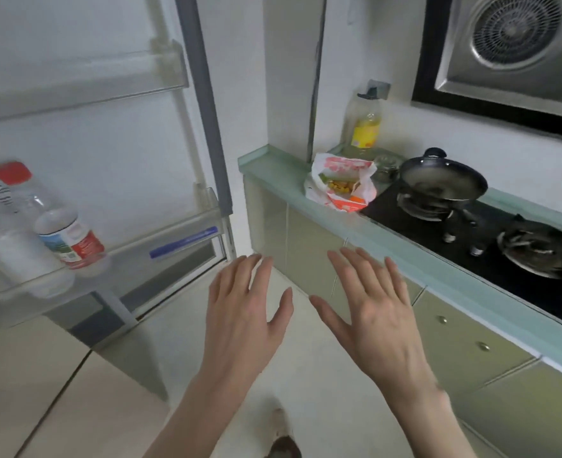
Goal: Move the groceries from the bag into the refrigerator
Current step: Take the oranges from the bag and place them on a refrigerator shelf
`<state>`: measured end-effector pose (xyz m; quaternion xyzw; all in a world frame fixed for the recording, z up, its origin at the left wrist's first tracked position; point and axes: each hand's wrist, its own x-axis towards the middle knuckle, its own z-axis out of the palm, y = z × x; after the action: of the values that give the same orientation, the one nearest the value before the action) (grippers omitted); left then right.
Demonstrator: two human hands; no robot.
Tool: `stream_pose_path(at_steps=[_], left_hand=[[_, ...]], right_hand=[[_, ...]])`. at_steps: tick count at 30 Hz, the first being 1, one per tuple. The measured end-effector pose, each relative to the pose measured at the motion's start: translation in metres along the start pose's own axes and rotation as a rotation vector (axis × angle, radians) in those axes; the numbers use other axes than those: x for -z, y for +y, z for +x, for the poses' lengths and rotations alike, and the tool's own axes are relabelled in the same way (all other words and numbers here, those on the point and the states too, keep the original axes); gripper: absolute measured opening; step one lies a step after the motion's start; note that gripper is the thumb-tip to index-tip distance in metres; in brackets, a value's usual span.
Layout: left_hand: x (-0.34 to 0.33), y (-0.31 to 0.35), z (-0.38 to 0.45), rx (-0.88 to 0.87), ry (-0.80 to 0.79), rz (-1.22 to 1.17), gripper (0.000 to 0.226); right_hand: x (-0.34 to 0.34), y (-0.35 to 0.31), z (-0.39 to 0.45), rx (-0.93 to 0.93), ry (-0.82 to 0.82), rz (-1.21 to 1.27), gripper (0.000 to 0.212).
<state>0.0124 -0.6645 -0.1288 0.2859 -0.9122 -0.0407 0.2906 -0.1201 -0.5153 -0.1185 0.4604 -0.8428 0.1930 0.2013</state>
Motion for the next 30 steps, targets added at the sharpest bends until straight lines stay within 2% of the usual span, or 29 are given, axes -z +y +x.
stream_pose_path(at_steps=[6,17,30], left_hand=[[-0.056,0.035,0.058,-0.074,-0.015,-0.070,0.048],[-0.149,0.069,0.188,-0.147,-0.058,-0.195,0.052],[-0.228,0.060,0.301,-0.102,-0.096,-0.200,0.050]], right_hand=[[-0.017,0.067,0.031,-0.069,-0.016,-0.045,0.063],[-0.067,0.169,0.132,-0.185,-0.048,0.056,0.063],[-0.141,0.231,0.235,-0.193,-0.045,0.104,0.057]])
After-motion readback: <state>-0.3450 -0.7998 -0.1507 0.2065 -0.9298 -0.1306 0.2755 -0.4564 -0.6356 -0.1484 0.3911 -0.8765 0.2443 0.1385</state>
